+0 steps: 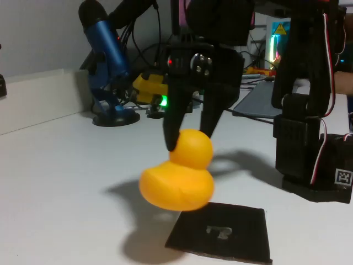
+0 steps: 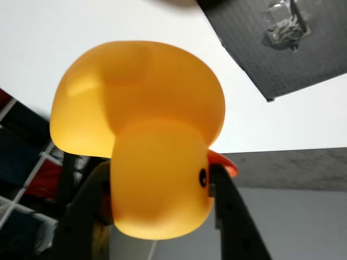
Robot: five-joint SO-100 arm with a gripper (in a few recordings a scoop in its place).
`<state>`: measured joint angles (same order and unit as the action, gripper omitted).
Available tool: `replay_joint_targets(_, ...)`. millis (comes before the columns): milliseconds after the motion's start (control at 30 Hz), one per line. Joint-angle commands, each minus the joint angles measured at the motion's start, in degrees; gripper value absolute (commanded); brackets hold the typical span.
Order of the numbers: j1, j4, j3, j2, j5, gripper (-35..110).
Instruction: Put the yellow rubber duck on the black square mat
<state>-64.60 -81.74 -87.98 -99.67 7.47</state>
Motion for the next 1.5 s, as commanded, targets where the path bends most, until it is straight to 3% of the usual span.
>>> replay_joint_targets(0, -3.16, -0.97, -0.62, -3.43, 1.05, 11)
replay_joint_targets(667, -8.26, -0.18, 0.18, 9.76, 1.05, 11)
replay_joint_targets(1267, -8.09, -1.32, 2.81, 8.96, 1.05, 11)
replay_joint_targets(1467, -8.09, -7.29, 2.99, 4.39, 1.14, 11)
